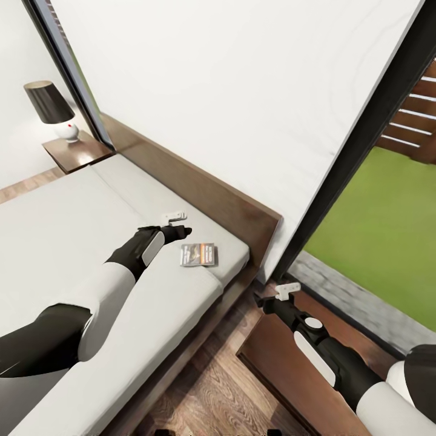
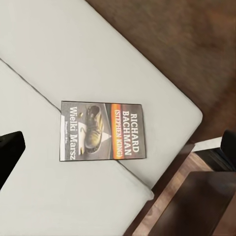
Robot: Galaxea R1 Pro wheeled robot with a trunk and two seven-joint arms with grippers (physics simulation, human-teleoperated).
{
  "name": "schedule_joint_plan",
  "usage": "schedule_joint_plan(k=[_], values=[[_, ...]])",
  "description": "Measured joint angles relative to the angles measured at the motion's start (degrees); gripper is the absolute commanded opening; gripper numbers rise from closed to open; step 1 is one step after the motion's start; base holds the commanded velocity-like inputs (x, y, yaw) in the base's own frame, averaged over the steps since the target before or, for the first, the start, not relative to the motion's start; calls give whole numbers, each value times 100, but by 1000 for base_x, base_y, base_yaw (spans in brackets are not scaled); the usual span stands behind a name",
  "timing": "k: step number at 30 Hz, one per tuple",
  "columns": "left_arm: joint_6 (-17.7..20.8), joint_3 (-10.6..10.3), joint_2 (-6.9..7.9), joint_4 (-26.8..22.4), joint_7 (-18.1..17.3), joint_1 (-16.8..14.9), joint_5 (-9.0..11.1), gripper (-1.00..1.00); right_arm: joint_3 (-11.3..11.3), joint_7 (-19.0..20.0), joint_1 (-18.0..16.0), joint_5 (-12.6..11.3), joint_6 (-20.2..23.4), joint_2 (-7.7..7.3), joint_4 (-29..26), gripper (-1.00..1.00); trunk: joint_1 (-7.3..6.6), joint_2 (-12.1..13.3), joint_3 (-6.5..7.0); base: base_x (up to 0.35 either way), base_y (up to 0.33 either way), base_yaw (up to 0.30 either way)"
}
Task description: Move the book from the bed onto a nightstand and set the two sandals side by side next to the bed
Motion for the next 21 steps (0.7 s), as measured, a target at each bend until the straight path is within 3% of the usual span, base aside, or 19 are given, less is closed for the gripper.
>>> schedule_joint_plan(k=[15, 21], values=[[-8, 6, 0, -10, -1, 0, 7, 100, 6, -8, 0, 2, 0, 0, 0, 100, 0, 0, -13, 3, 0, 0], [-2, 8, 0, -9, 0, 0, 9, 100, 6, -8, 0, 2, 0, 0, 0, 100, -2, -1, -13, 140, 0, 0]])
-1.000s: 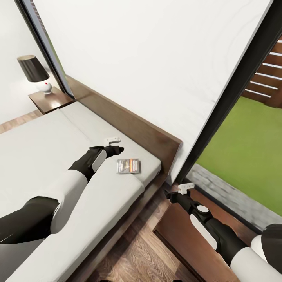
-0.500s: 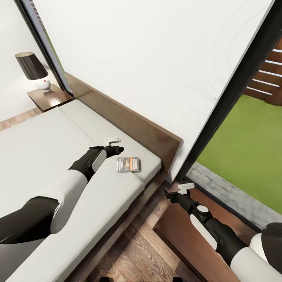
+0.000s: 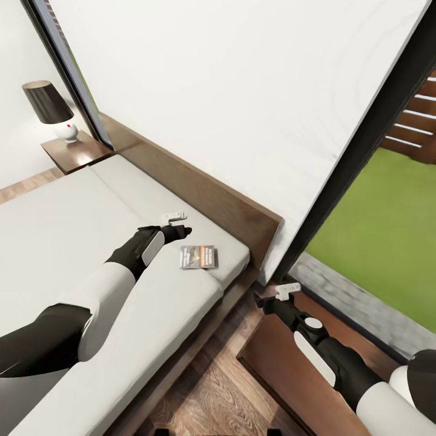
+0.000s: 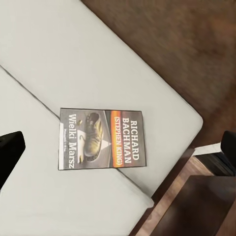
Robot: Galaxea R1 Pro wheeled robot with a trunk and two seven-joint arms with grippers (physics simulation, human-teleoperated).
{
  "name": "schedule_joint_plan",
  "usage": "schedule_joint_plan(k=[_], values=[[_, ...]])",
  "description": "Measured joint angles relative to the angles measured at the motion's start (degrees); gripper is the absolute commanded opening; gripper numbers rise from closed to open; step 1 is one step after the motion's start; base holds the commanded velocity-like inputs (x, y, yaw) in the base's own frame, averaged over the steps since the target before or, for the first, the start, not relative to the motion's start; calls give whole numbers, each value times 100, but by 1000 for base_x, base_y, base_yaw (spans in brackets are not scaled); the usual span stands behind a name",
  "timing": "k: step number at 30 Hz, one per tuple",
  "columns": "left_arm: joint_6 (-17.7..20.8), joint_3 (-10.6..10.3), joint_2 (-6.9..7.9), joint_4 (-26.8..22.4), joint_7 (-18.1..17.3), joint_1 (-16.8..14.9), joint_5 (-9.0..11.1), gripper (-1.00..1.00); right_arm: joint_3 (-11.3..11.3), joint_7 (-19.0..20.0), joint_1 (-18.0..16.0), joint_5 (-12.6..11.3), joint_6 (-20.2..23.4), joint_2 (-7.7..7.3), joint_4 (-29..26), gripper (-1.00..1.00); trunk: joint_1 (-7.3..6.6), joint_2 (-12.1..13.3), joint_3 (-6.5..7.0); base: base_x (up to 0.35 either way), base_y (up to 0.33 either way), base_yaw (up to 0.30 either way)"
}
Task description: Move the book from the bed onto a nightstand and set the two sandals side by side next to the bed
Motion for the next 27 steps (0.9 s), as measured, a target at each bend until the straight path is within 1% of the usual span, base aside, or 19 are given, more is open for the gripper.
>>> schedule_joint_plan(k=[7, 27], values=[[1, 1, 0, 0, 7, 0, -1, 100, 0, 0, 0, -2, 0, 0, 0, 100, 1, 0, 0, 39, 0, 0], [-6, -8, 1, -3, 2, 0, 0, 100, 2, -1, 0, -1, 5, 0, 4, 100, 1, 0, 0, 1, 0, 0]])
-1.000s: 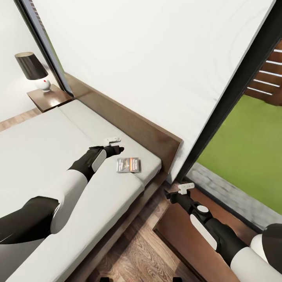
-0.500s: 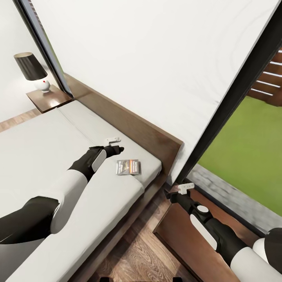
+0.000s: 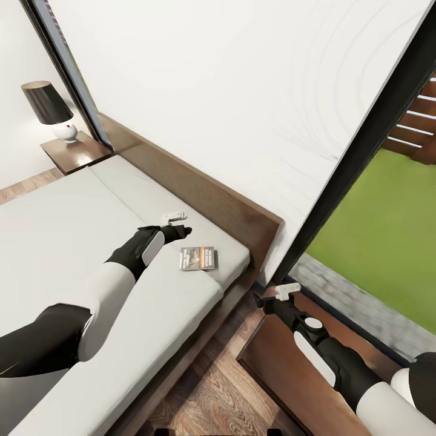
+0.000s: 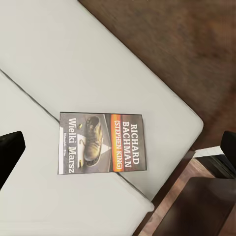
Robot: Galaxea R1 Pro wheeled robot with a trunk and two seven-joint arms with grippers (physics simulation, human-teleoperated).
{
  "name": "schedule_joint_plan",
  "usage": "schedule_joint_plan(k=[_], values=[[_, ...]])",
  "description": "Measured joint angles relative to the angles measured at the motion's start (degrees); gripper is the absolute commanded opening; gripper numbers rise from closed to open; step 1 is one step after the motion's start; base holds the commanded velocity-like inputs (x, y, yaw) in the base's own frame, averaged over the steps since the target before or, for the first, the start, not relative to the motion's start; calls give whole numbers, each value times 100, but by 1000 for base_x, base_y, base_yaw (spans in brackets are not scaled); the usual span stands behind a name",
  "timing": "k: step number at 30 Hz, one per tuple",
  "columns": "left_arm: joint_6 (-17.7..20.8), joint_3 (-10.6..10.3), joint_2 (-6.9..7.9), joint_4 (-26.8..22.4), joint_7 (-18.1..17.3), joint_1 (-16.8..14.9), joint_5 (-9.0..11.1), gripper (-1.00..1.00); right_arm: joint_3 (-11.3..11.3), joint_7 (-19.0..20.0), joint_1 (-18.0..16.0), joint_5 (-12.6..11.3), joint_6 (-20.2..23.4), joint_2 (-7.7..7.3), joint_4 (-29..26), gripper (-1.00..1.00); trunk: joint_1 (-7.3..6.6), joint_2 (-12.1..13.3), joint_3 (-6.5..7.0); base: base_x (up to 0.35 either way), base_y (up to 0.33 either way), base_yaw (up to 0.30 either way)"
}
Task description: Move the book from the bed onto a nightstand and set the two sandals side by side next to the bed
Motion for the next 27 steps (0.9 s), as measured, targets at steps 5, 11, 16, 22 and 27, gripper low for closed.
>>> schedule_joint_plan(k=[5, 11, 16, 22, 27], values=[[-5, 0, -1, 1, 2, 0, 0, 100, 0, 2, 0, -1, -6, -6, -18, 100, 0, 0, 0, 0, 0, 0], [-5, 0, 5, 1, -1, 0, 0, 100, 0, 10, 0, -2, 14, -19, -30, 100, 0, 0, -18, 0, 0, 16], [-6, 0, 2, 1, -2, 0, 0, 100, -1, 9, 0, -3, 11, -21, -31, 100, 0, 0, -57, 0, 0, 7], [-2, 0, 0, 2, 1, 0, 0, 100, -2, 9, 0, -4, 5, -25, -34, 100, 0, 0, -110, 0, 0, 1], [-4, 0, 0, 2, 4, 0, 0, 100, -2, 9, 0, -4, -3, -26, -38, 100, 0, 0, -155, 0, 0, 0]])
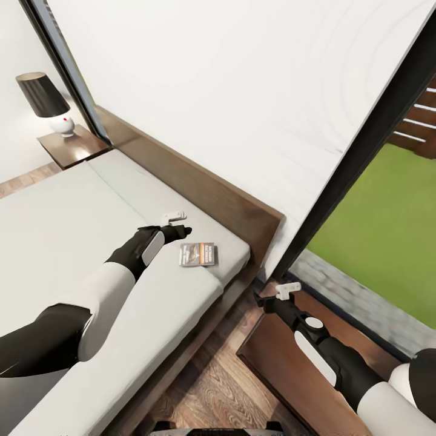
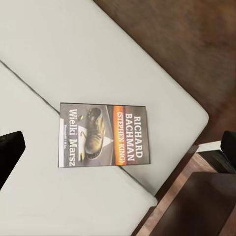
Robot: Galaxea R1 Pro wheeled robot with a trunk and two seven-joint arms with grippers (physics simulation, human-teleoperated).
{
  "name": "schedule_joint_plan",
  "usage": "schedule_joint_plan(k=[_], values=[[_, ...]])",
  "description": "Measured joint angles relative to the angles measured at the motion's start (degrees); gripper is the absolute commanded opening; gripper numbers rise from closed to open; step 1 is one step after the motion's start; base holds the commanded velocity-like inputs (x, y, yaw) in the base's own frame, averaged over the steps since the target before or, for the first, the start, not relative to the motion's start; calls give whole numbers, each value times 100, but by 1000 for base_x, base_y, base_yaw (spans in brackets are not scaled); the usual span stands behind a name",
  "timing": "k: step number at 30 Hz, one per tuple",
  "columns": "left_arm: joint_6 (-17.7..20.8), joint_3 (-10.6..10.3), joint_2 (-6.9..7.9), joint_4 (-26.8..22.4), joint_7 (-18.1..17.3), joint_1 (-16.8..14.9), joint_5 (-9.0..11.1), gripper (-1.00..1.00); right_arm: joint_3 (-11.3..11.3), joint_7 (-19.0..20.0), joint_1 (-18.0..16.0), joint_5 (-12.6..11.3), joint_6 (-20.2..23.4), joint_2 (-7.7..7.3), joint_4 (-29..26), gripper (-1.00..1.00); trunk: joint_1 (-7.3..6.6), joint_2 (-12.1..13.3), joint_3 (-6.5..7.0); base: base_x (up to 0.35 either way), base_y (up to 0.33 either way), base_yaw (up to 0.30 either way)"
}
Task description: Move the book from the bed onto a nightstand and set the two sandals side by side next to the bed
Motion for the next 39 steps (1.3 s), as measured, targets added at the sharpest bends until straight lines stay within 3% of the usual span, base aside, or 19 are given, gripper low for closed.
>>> schedule_joint_plan(k=[15, 17, 20, 22, 23, 32, 36, 39], values=[[185, 12, -2, -41, -13, 0, -3, 100, -7, 0, 0, 1, 35, -12, -78, 100, 0, 0, -136, 0, 0, 0], [422, 13, 4, -191, -9, -5, 1, 100, -3, 0, 0, 0, 47, -47, -121, 100, 0, 0, -154, 0, 0, 0], [1125, 16, 31, -621, 18, -12, 8, 100, 5, 8, 0, -4, 49, -122, -168, 100, 0, 0, -181, 0, 0, 0], [1939, 19, 53, -1071, 92, -97, 9, 100, 13, 13, 0, -10, 52, -156, -220, 100, 0, -1, -198, 0, 0, 0], [2143, 20, 53, -1147, 152, -166, 3, 100, 15, 14, 0, -12, 53, -160, -231, 100, 0, -1, -207, 0, 0, 0], [2604, 29, 36, -1226, 420, -460, 14, 100, 19, 10, 0, -13, 59, -168, -251, 100, 0, 0, -289, 0, 0, 0], [2591, 42, 60, -1014, 426, -646, 21, 100, 19, 9, 0, -9, 59, -168, -248, 100, 0, 0, -325, 0, 0, 0], [2558, 52, 68, -608, 424, -988, 30, 100, 22, 8, 0, -7, 51, -168, -247, 100, 0, 0, -352, 0, 0, 0]])
